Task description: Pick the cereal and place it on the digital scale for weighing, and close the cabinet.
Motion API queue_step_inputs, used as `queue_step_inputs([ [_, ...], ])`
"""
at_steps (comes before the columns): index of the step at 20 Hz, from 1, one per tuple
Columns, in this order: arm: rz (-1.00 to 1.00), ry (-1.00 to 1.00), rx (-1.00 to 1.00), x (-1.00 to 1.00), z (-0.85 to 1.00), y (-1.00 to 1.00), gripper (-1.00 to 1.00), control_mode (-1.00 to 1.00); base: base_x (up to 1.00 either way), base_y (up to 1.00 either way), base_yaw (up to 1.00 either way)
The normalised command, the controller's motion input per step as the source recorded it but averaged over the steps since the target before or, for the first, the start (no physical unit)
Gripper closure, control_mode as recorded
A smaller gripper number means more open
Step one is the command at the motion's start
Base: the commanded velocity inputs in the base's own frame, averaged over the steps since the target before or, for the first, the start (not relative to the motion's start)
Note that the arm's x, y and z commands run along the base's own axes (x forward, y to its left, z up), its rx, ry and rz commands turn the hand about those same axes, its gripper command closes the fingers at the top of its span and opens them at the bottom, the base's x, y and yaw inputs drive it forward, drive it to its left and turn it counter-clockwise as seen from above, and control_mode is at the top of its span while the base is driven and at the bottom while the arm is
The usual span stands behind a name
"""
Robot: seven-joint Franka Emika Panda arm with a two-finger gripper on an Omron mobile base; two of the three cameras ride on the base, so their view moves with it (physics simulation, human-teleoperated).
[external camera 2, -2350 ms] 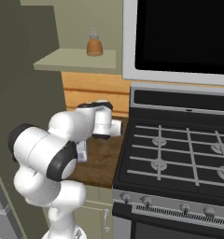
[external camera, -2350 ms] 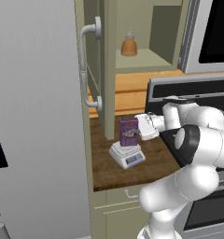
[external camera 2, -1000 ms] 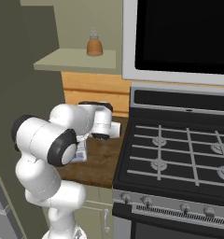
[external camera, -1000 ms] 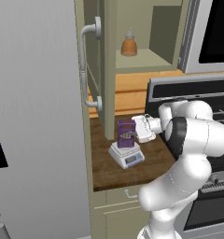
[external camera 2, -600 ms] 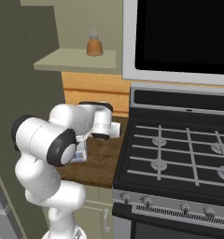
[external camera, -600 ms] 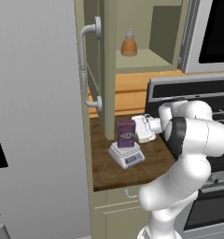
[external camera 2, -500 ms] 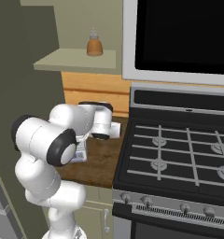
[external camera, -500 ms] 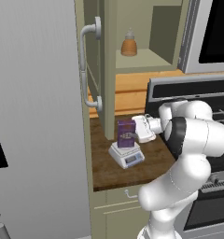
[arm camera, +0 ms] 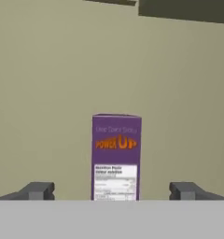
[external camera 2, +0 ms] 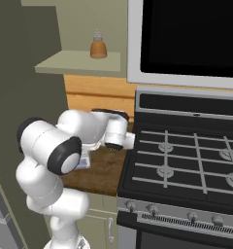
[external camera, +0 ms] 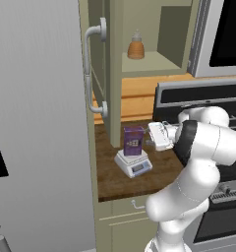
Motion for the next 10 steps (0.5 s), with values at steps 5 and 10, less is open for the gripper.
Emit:
queue_step_inputs([
  [5, -0.05, -0.06, 0.06, -0.25, 0.02, -0.55, -1.0, -1.0, 0.0, 0.0, 0.0],
  [10, -0.04, -0.38, 0.01, -0.93, 0.46, -0.18, -1.0, -1.0, 0.0, 0.0, 0.0],
])
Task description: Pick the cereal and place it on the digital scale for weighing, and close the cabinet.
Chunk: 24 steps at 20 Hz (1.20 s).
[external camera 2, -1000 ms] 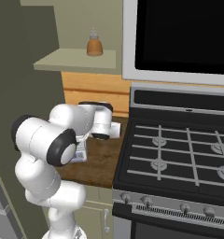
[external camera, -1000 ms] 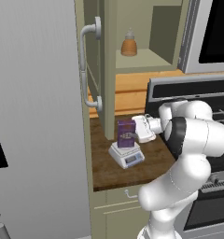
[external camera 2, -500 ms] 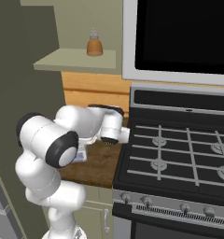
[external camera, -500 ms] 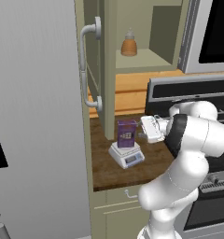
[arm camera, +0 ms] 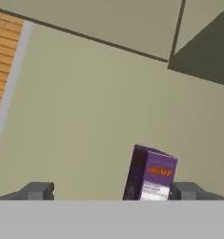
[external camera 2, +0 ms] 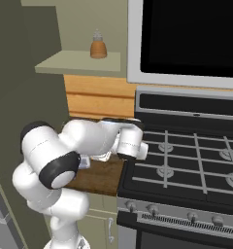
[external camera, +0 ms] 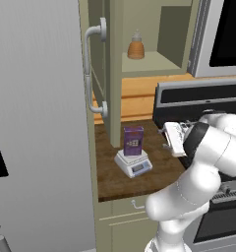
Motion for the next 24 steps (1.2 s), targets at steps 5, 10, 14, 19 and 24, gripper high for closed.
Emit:
queue_step_inputs([
  [5, -0.08, -0.44, 0.0, -1.0, 0.78, 0.0, -1.0, -1.0, 0.0, 0.0, 0.0],
  [10, -0.09, -0.22, -0.01, -0.96, 0.99, 0.0, -1.0, -1.0, 0.0, 0.0, 0.0],
  [14, -0.13, -0.18, -0.02, -1.0, 0.81, 0.06, -1.0, -1.0, 0.0, 0.0, 0.0],
  [19, -0.2, -0.31, -0.02, -1.0, 0.44, 0.17, -1.0, -1.0, 0.0, 0.0, 0.0],
  [24, -0.18, -0.29, -0.01, -0.93, 0.45, 0.72, -1.0, -1.0, 0.0, 0.0, 0.0],
])
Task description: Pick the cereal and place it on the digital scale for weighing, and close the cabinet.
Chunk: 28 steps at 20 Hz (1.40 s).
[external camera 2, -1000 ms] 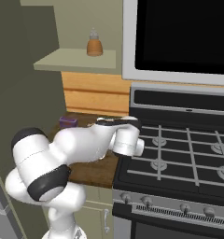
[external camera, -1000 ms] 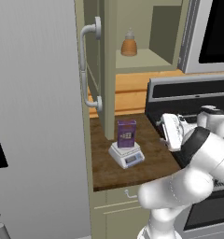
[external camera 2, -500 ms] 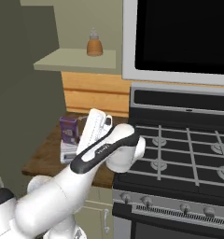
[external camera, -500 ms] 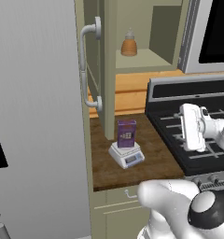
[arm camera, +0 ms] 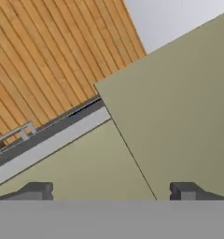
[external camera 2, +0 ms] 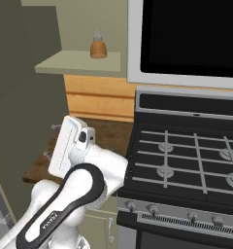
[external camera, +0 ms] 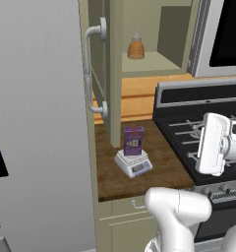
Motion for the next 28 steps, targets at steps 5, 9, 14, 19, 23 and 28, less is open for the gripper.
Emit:
queue_step_inputs([
  [5, -0.03, -0.2, -0.07, -1.0, 0.46, 0.75, -1.0, -1.0, 0.0, 0.0, 0.0],
  [9, 0.0, -0.15, -0.19, -1.0, 0.64, 0.64, -1.0, -1.0, 0.0, 0.0, 0.0],
  [14, -0.01, -0.22, -0.16, -0.97, 0.5, 0.69, -1.0, -1.0, 0.0, 0.0, 0.0],
  [19, -0.17, -0.22, -0.11, -0.21, 0.02, 0.99, -1.0, -1.0, 0.0, 0.0, 0.0],
  [23, -0.17, -0.04, -0.01, 0.22, 0.0, 1.0, -1.0, -1.0, 0.0, 0.0, 0.0],
  [28, -0.09, -0.01, 0.06, -0.06, 0.0, 0.73, -1.0, -1.0, 0.0, 0.0, 0.0],
])
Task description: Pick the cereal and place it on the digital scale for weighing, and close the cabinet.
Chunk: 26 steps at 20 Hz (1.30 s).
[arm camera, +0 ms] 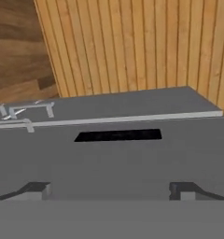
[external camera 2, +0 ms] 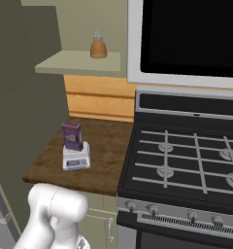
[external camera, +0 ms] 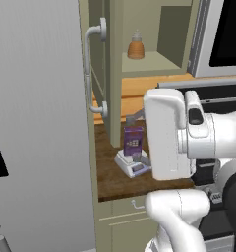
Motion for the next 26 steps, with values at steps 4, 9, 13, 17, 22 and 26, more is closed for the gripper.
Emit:
queue_step_inputs([
  [4, -0.09, -0.01, 0.11, -0.14, 0.0, 0.48, -1.0, -1.0, 0.0, 0.0, 0.0],
  [9, -0.12, 0.03, -0.02, 0.6, -0.07, 0.41, -1.0, -1.0, 0.0, 0.0, 0.0],
  [13, -0.13, 0.0, -0.08, 0.54, -0.1, 0.28, -1.0, -1.0, 0.0, 0.0, 0.0],
  [17, -0.16, 0.0, -0.07, 0.53, -0.1, 0.12, -1.0, -1.0, 0.0, 0.0, 0.0],
  [22, -0.15, 0.0, -0.03, 0.63, -0.05, 0.02, -1.0, -1.0, 0.0, 0.0, 0.0],
  [26, -0.11, 0.0, -0.01, 0.65, -0.07, 0.0, -1.0, -1.0, 0.0, 0.0, 0.0],
])
